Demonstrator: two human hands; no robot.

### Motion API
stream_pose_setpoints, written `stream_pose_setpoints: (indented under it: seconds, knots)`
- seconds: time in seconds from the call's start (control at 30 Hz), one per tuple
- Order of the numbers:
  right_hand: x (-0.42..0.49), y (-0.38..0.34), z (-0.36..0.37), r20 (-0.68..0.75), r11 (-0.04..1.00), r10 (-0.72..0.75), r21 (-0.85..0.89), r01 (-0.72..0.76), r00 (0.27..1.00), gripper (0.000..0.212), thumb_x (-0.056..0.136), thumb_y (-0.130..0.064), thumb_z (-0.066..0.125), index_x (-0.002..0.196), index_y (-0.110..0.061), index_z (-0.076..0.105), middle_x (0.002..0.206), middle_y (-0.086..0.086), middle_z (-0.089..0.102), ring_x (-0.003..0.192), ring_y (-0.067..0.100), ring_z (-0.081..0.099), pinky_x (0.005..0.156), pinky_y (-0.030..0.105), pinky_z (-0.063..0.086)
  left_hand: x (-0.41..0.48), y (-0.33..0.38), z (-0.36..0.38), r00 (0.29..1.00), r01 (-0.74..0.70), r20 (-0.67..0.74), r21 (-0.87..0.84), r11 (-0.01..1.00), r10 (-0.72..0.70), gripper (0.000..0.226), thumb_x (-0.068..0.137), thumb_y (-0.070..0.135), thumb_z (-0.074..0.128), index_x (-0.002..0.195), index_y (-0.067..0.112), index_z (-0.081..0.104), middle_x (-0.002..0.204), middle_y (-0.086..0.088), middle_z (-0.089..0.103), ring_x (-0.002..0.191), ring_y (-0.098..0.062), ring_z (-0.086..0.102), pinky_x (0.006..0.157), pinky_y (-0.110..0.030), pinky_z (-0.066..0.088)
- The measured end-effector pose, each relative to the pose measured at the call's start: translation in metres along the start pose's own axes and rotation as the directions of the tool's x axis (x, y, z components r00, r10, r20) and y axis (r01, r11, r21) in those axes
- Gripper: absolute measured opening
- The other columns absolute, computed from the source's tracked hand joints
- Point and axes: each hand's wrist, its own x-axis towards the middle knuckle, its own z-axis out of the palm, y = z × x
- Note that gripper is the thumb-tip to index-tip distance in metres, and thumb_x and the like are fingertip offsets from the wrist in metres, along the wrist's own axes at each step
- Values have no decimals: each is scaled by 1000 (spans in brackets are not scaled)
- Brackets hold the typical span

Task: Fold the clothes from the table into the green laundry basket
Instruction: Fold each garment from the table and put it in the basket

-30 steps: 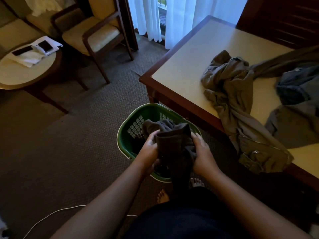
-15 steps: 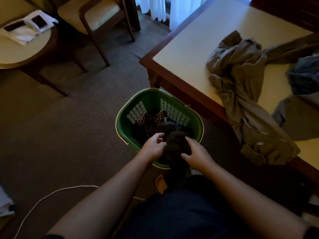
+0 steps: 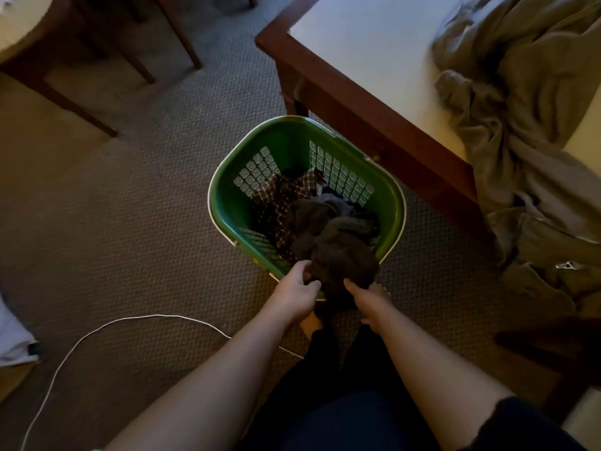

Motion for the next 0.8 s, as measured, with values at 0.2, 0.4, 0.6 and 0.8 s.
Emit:
stream_pose_setpoints:
  seconds: [0.2, 0.4, 0.6, 0.8]
  knots:
    - [-24, -18, -3, -30, 995, 12, -96, -15, 999, 58, 97, -48, 58, 141, -10, 54, 129, 12, 59, 116, 36, 61, 96, 51, 56, 1, -16, -10, 999, 16, 43, -37, 999, -14, 60, 102, 22, 62, 156, 32, 40, 146, -1, 55, 120, -13, 58, 95, -29, 48]
    - [-99, -47, -4, 66, 892, -213, 421, 166, 975, 32, 102, -30, 52, 128, -14, 60, 119, 16, 67, 102, 34, 68, 70, 45, 62, -8, -35, -22, 987, -142, 56, -107, 984, 149, 133, 60, 36, 94, 163, 42, 11, 164, -2, 36, 147, -23, 42, 122, -43, 37]
    - [-188, -97, -12, 265, 560, -593, 814, 153, 761, 39, 105, -24, 41, 113, 3, 68, 110, 24, 73, 104, 32, 72, 88, 41, 60, -23, -16, -20, 960, -272, -49, -398, 876, 276, 73, 84, 15, 84, 146, 36, 50, 135, -7, 66, 112, -19, 67, 86, -35, 58]
    - [-216, -138, -25, 294, 537, -733, 804, 256, 614, 13, 86, -23, 56, 81, -11, 59, 82, 8, 61, 86, 22, 61, 86, 37, 46, -48, 51, -52, 950, -295, -207, -845, 446, 235, 35, 105, 14, 58, 140, 19, 62, 128, -12, 72, 112, -34, 72, 87, -47, 64]
